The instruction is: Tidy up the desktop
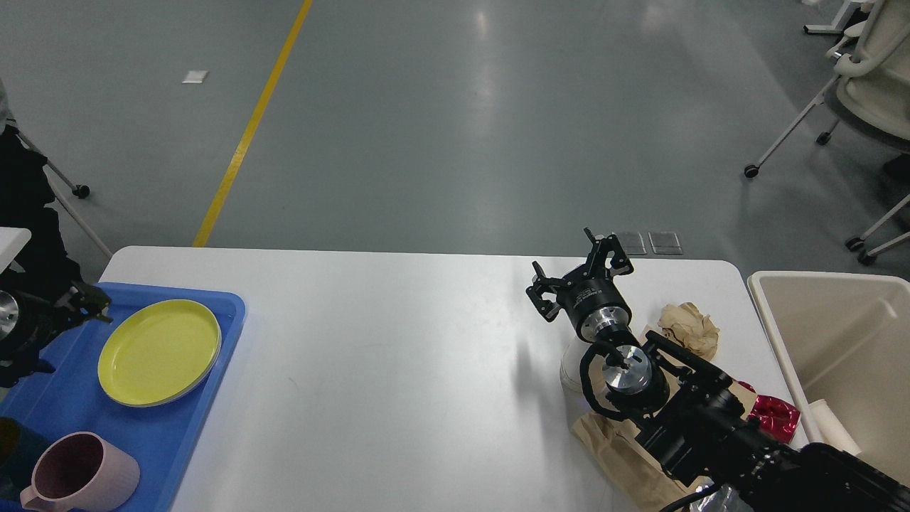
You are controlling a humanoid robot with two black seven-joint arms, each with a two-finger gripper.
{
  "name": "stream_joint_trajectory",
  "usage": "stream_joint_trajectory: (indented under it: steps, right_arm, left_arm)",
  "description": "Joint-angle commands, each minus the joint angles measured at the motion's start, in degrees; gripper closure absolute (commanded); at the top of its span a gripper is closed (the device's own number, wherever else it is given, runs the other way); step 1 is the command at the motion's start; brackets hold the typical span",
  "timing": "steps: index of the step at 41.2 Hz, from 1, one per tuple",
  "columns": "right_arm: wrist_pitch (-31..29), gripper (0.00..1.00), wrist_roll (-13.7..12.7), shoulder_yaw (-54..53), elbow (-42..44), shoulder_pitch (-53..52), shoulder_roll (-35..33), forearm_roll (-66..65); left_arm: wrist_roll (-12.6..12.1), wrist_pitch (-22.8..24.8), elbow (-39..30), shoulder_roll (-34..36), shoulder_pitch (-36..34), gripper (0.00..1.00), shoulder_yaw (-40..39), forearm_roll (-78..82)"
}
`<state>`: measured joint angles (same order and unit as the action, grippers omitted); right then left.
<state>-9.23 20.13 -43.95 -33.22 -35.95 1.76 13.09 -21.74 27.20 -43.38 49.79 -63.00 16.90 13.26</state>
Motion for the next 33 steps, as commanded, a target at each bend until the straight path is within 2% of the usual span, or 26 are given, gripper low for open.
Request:
stream_joint_trajectory:
  steps: [1,5,12,14,16,24,28,33]
  right_arm:
    - [0.0,0.00,0.0,0.0,0.0,0.0,0.0,0.0]
    - [0.0,0.00,0.0,0.0,0.0,0.0,0.0,0.0]
    - [0.0,0.00,0.0,0.0,0.0,0.0,0.0,0.0]
    - [0.0,0.00,0.0,0.0,0.0,0.0,0.0,0.0]
    - [0.0,0.00,0.0,0.0,0.1,0.0,0.0,0.0]
    - [0.0,0.00,0.0,0.0,0.1,0.0,0.0,0.0]
    - [0.0,0.00,0.0,0.0,0.1,0.0,0.0,0.0]
    - [0.0,0.00,0.0,0.0,0.2,0.0,0.0,0.0]
  left_arm:
    - [-0.2,2.0,0.0,3.7,-2.2,0.01,-3.4,-10.3]
    - [-0.2,1.9,0.2,7.7,-1.3,0.01,-10.8,-17.8]
    - [0.2,1.1,1.7,6.7,1.6,0.01,-22.8,-23.6]
    - [0.2,1.0,2.8,4.6,1.8,0.01,-25.8,-23.6]
    - [0.3,0.9,4.3,-0.4,2.7,0.01,-30.6,-23.7]
    - [0.6,0.9,6.0,-5.8,6.0,0.01,-39.4,-23.7]
    - [1.8,0.0,8.9,-9.2,8.9,0.01,-44.5,-23.0]
    - [4.9,-1.5,12.4,-13.7,9.5,0.01,-48.2,-23.0]
